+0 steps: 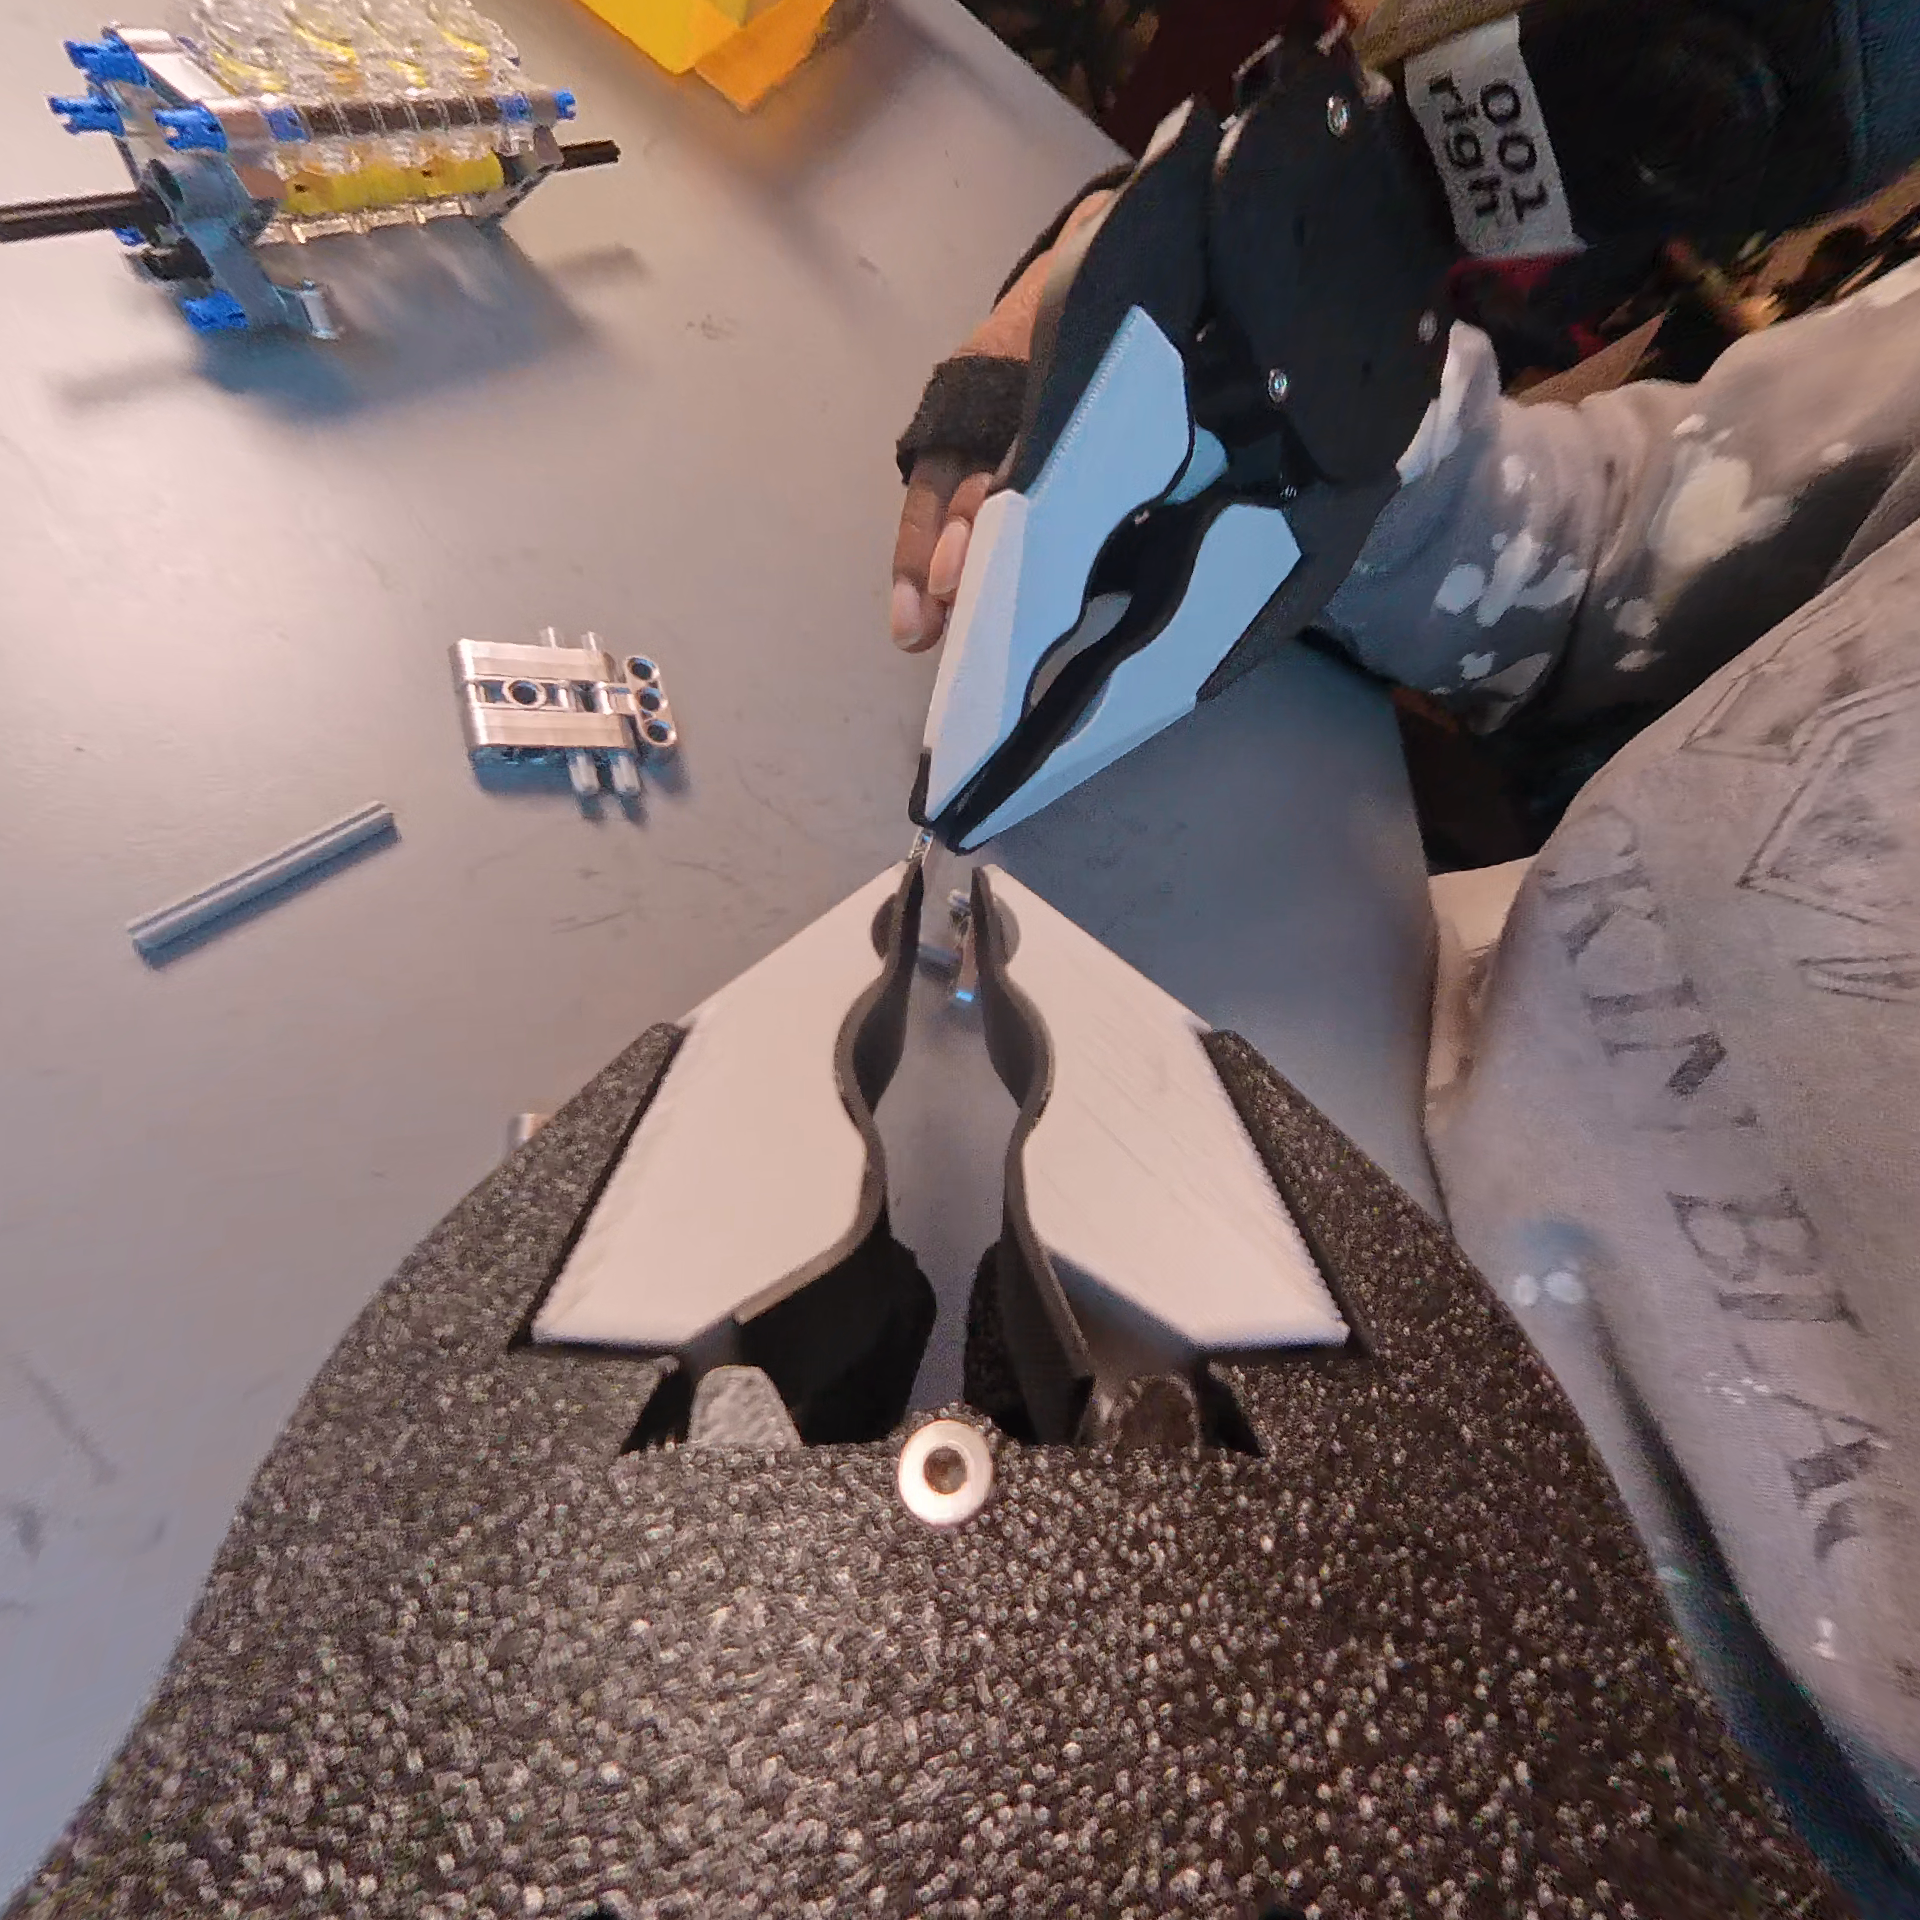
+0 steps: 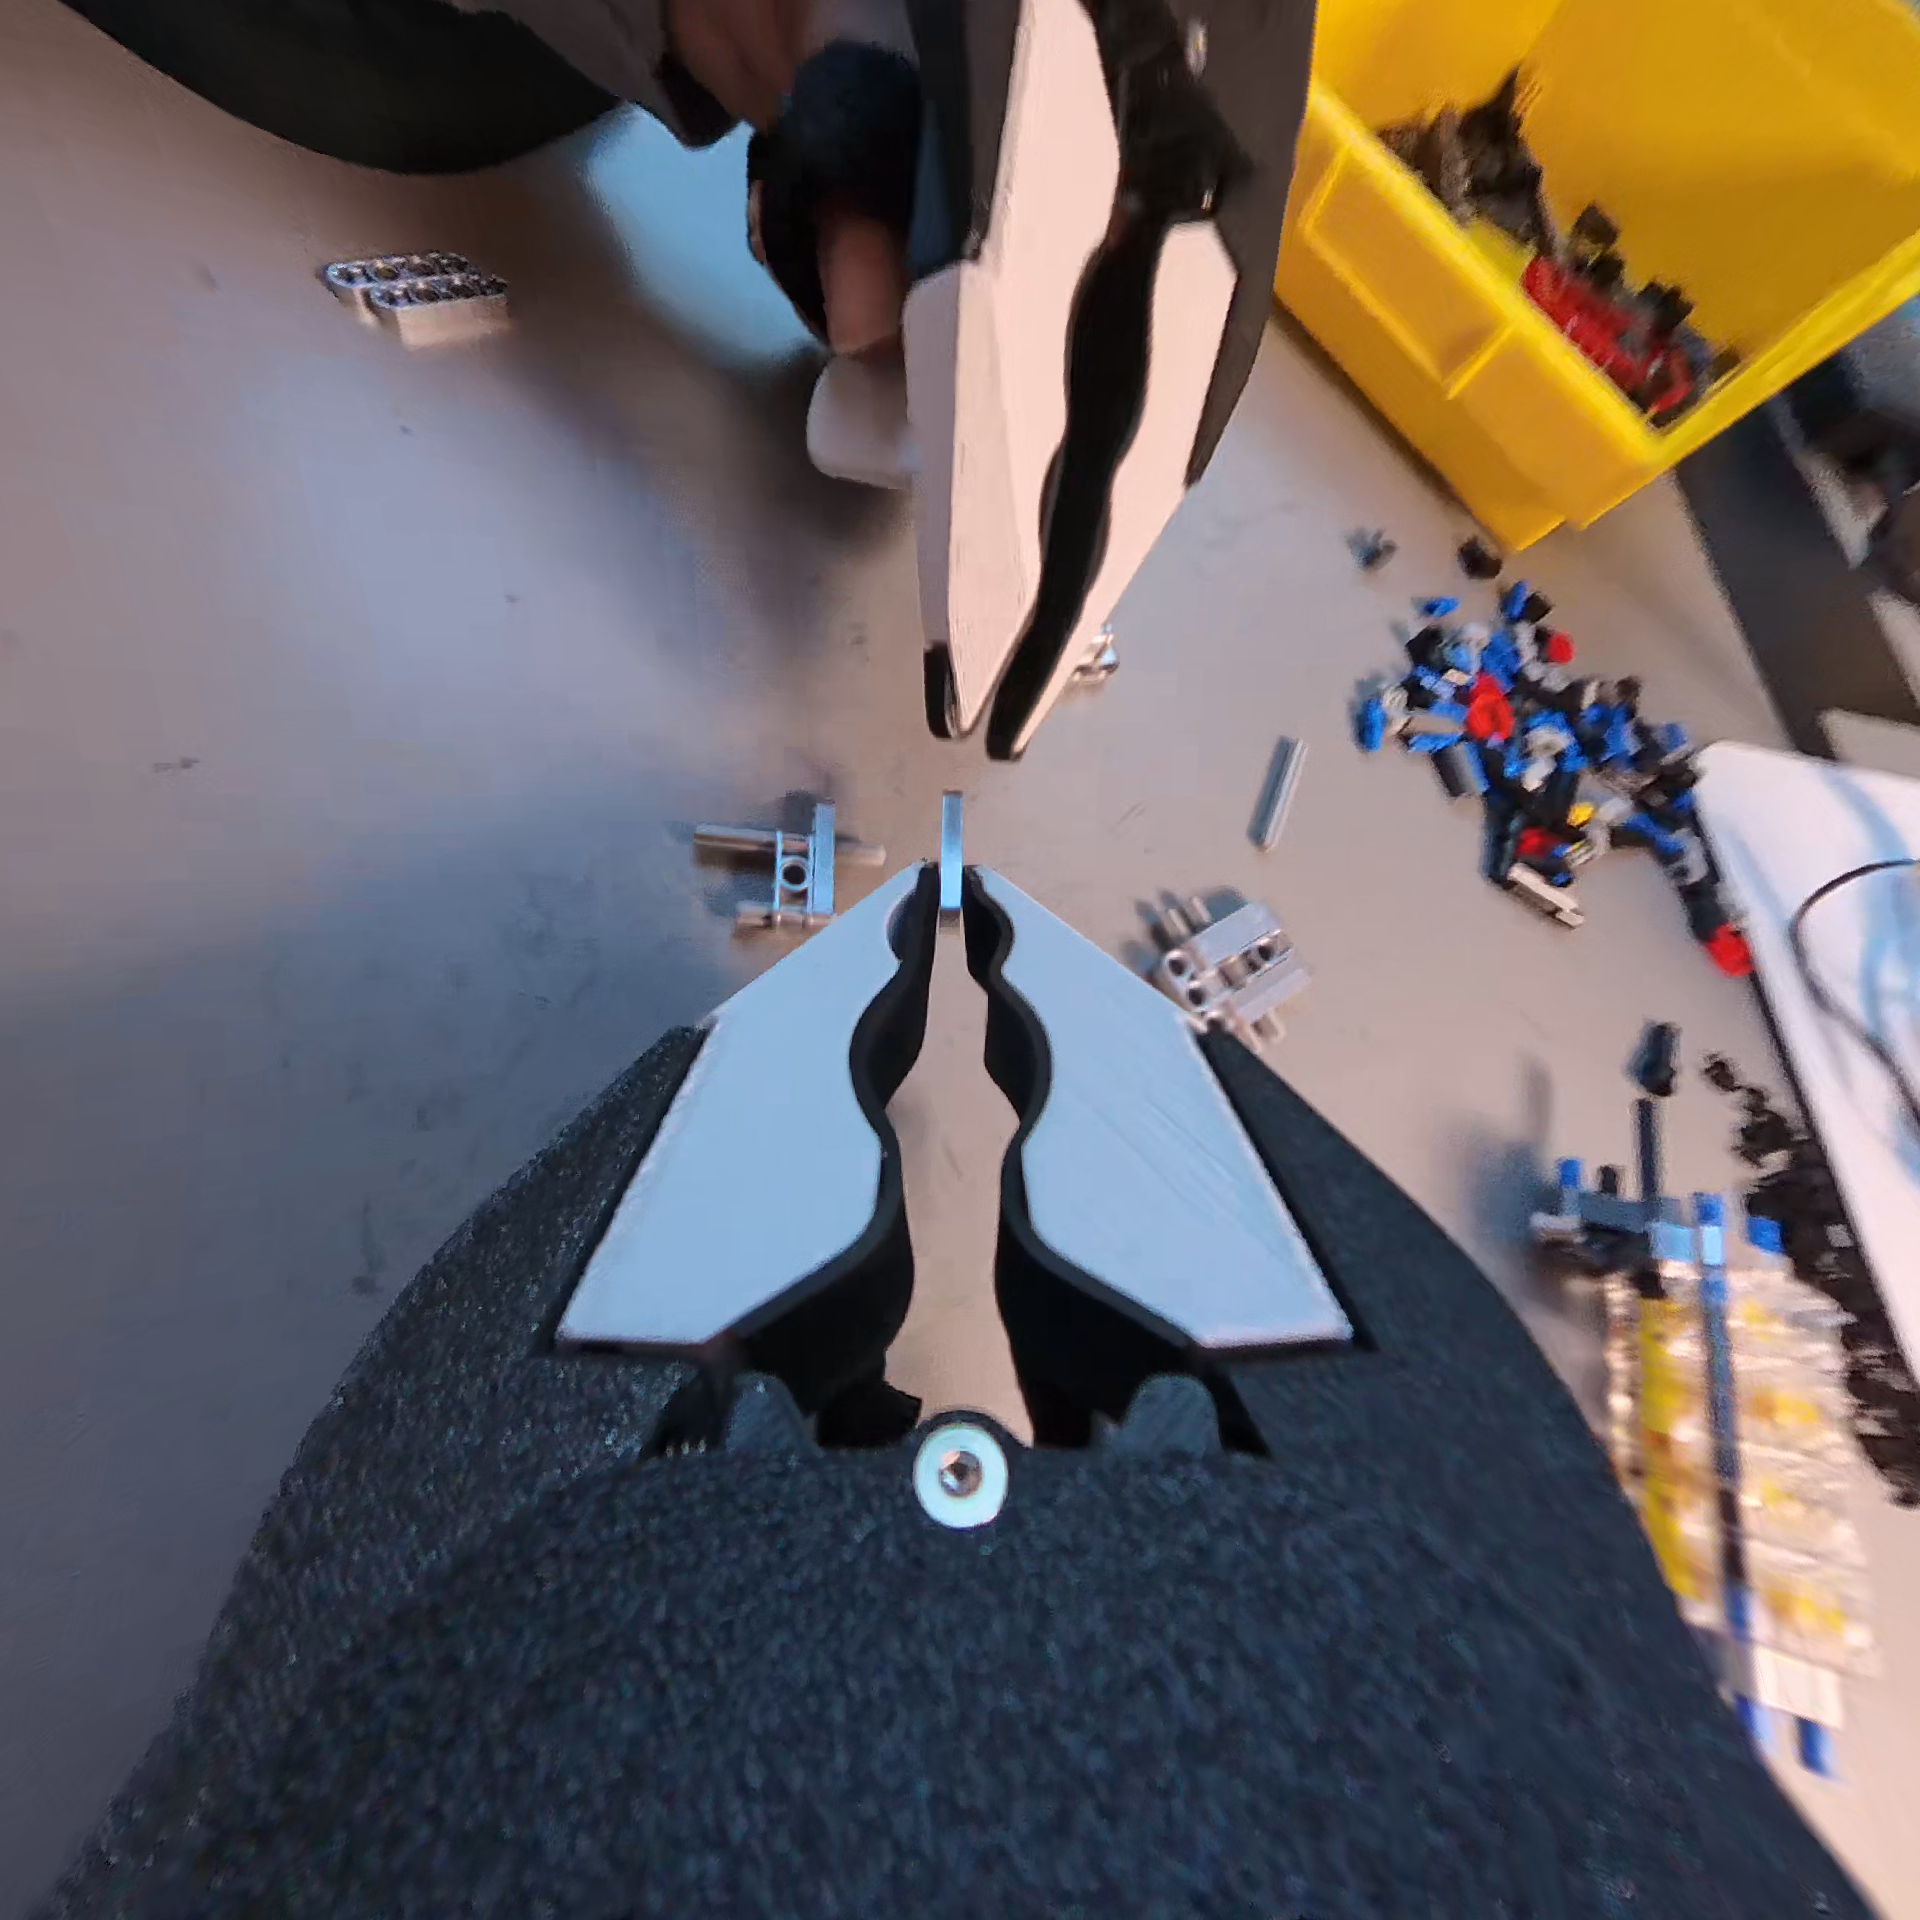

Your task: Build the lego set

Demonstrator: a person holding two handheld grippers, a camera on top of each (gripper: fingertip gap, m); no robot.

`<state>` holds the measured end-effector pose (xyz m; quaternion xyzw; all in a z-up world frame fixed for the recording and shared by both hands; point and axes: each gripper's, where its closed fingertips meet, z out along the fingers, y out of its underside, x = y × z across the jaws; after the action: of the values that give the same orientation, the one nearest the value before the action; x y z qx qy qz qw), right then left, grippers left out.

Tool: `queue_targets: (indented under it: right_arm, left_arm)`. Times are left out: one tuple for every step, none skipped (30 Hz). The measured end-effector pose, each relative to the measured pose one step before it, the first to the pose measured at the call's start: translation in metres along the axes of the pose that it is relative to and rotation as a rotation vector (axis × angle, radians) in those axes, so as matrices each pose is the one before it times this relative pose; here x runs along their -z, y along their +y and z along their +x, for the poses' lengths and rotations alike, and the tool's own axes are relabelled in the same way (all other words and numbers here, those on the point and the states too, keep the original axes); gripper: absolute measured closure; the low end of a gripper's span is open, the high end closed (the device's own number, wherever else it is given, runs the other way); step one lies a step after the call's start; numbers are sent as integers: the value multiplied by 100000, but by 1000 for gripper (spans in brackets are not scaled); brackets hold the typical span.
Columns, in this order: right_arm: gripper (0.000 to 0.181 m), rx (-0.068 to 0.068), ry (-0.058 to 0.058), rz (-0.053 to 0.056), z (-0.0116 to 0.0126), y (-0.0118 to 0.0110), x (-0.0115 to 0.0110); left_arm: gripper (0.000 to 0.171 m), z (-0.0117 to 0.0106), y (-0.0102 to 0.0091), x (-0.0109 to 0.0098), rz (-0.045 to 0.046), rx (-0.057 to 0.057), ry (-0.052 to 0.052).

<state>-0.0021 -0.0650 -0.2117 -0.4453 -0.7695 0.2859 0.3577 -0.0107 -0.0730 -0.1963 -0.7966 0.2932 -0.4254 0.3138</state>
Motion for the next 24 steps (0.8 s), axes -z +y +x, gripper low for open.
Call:
queue_targets:
  right_arm:
    - [179,-3635,-2934,-1624,-240,438,-196]
    - [179,-3268,-3003,-2634,-229,466,-203]
    - [179,-2589,-1617,-2735,-37,400,-179]
    - [179,-2564,-1728,-1529,-66,218,-142]
    - [180,-2302,-2486,-1555,-185,217,-128]
    - [179,-1571,-1890,-1506,-133,193,-150]
    - [179,-1011,-809,-464,-1,36,-120]
    - [179,-931,-657,26,23,-80,-70]
    - [179,-835,-1031,-26,-29,-84,-74]
    - [179,-622,-934,157,-24,-81,-67]
    - [179,-285,-893,98,-30,-76,-48]
    - [179,-95,-327,25,31,-53,-57]
    - [179,271,-159,-144,33,-29,-71]
    - [179,602,-228,-102,-18,-62,-84]
    - [179,550,-363,-192,-51,-61,-103]
    - [178,476,-423,-351,-71,-27,-79]
    - [178,468,-309,-86,-75,-55,-73]
    - [178,283,-32,-83,-25,-18,-50]
    - [177,213,22,0,-32,-9,-6]
    - [176,114,6,286,-23,-26,38]
    - [171,-180,655,104,95,46,96]
    - [166,-516,1115,521,220,48,209]
    - [163,-677,475,1366,128,-30,365]
    - [160,-744,13,1839,20,-110,462]
  left_arm:
    - [163,-214,237,-42,-1695,-3418,-3071]
    - [162,-175,319,-127,-2052,-3499,-2888]
    - [161,-48,383,-197,-2246,-3295,-1972]
    - [161,-43,389,-237,-2336,-2874,-1816]
    - [161,-179,382,-244,-2380,-2507,-2595]
    - [161,-148,364,-236,-2426,-2438,-2169]
    - [161,-76,249,-223,-1967,-2223,-1529]
    - [161,-58,181,-189,-1652,-1717,-1081]
    - [162,-98,174,-158,-1568,-1205,-971]
    - [162,-77,178,-125,-1312,-1040,-603]
    - [163,-24,180,-85,-972,-859,-194]
    - [164,-17,155,-65,-720,-462,-113]
    - [165,26,20,-18,27,-396,103]
    - [167,42,15,6,-90,-507,135]
    - [168,-12,59,-28,-469,-541,-417]
    - [168,-8,1,-29,-180,-622,-548]
    - [168,6,13,-31,-158,-824,-452]
    - [169,49,26,-5,-297,-988,-304]
    - [169,36,37,-2,-327,-764,-307]
    - [169,34,34,21,-339,-382,-130]
    - [169,27,46,29,-263,-320,-93]
    - [169,14,45,34,-154,-360,-251]
    - [169,4,36,26,-129,-350,-362]
    - [169,18,40,25,-168,-429,-322]
